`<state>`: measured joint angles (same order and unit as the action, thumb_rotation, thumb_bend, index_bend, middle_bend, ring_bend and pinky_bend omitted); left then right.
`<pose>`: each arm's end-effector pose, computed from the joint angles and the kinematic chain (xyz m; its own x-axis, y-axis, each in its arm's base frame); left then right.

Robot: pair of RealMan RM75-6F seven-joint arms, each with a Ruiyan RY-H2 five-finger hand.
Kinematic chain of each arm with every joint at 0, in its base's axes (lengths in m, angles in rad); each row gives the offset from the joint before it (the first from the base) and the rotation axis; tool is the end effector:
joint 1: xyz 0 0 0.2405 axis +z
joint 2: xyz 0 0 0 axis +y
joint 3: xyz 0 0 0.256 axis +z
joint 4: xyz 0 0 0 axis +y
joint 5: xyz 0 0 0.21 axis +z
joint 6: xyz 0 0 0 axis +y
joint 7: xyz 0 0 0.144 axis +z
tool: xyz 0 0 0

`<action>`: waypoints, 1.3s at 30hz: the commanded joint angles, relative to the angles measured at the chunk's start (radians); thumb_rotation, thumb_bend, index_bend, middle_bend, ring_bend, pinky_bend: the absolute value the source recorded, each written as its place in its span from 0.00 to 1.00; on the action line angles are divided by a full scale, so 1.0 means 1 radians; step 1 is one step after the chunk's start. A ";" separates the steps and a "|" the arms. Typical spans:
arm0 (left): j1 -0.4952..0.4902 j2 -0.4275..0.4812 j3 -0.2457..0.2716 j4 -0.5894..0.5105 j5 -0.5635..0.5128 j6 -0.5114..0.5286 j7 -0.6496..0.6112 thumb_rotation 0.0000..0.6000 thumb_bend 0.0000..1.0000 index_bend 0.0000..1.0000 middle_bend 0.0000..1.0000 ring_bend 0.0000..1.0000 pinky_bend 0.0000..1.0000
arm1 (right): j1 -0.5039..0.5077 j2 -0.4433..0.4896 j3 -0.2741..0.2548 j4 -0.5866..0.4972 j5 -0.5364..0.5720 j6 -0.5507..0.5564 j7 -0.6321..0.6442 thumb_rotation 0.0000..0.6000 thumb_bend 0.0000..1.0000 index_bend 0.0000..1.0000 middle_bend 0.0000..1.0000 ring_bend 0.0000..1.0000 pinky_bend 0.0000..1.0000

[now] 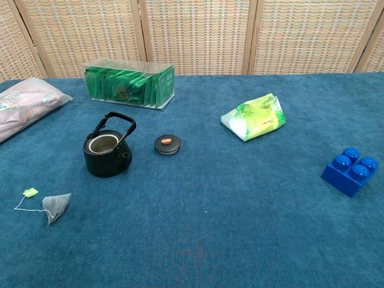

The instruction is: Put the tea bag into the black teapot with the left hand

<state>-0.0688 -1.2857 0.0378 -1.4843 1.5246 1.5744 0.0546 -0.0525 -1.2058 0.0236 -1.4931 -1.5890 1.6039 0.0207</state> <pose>-0.3193 0.1582 0.1147 0.4148 0.0078 0.9099 0.9097 -0.0216 -0.4146 -0.3308 -0.1315 0.1485 0.4108 0.0347 0.9111 -0.9116 0.0303 0.4099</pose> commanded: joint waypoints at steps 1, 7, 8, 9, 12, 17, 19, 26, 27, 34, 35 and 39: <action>0.001 0.004 -0.002 -0.004 -0.001 -0.004 0.005 1.00 0.35 0.10 0.00 0.00 0.00 | 0.001 -0.001 0.000 0.001 -0.001 0.000 0.001 1.00 0.02 0.11 0.14 0.00 0.06; 0.005 0.010 -0.010 -0.012 0.000 -0.005 0.008 1.00 0.35 0.10 0.00 0.00 0.00 | 0.001 -0.003 -0.001 0.004 -0.001 0.003 0.004 1.00 0.02 0.11 0.14 0.00 0.06; 0.006 0.010 -0.011 -0.012 0.001 -0.005 0.008 1.00 0.35 0.11 0.00 0.00 0.00 | 0.000 -0.003 -0.001 0.005 -0.001 0.003 0.004 1.00 0.02 0.11 0.14 0.00 0.06; 0.007 0.010 -0.012 -0.012 0.001 -0.005 0.008 1.00 0.35 0.11 0.00 0.00 0.00 | 0.001 -0.003 -0.001 0.005 -0.001 0.003 0.005 1.00 0.02 0.11 0.14 0.00 0.06; 0.008 0.010 -0.015 -0.013 0.004 -0.007 0.008 1.00 0.35 0.11 0.00 0.00 0.00 | 0.001 -0.003 -0.002 0.006 -0.003 0.005 0.006 1.00 0.02 0.11 0.14 0.00 0.06; 0.008 0.010 -0.023 -0.016 0.005 -0.012 0.012 1.00 0.35 0.12 0.00 0.00 0.00 | -0.001 -0.002 -0.001 0.009 -0.001 0.009 0.010 1.00 0.02 0.11 0.14 0.00 0.06; 0.007 0.011 -0.024 -0.017 0.006 -0.014 0.015 1.00 0.35 0.12 0.00 0.00 0.00 | -0.001 -0.003 -0.002 0.009 0.000 0.008 0.011 1.00 0.02 0.11 0.14 0.00 0.06; 0.002 0.011 -0.035 -0.016 0.006 -0.025 0.023 1.00 0.35 0.13 0.00 0.00 0.00 | -0.006 -0.004 -0.003 0.014 0.003 0.014 0.013 1.00 0.02 0.11 0.14 0.00 0.06; 0.000 0.011 -0.037 -0.015 0.005 -0.028 0.024 1.00 0.35 0.13 0.00 0.00 0.00 | -0.006 -0.004 -0.003 0.013 0.004 0.014 0.013 1.00 0.02 0.11 0.14 0.00 0.06; -0.028 0.012 -0.048 0.002 -0.001 -0.077 0.047 1.00 0.35 0.20 0.10 0.06 0.17 | -0.007 -0.003 -0.003 0.013 0.007 0.013 0.012 1.00 0.02 0.11 0.14 0.00 0.06; -0.040 0.013 -0.050 0.008 0.001 -0.094 0.054 1.00 0.35 0.21 0.14 0.09 0.23 | -0.008 -0.003 -0.004 0.013 0.008 0.013 0.012 1.00 0.02 0.11 0.14 0.00 0.06; -0.063 0.010 -0.053 0.020 0.005 -0.127 0.066 1.00 0.36 0.28 0.31 0.27 0.48 | -0.010 -0.003 -0.004 0.013 0.013 0.013 0.012 1.00 0.02 0.11 0.14 0.00 0.06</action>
<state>-0.1235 -1.2746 -0.0132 -1.4696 1.5278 1.4574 0.1142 -0.0621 -1.2089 0.0198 -1.4803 -1.5767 1.6169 0.0325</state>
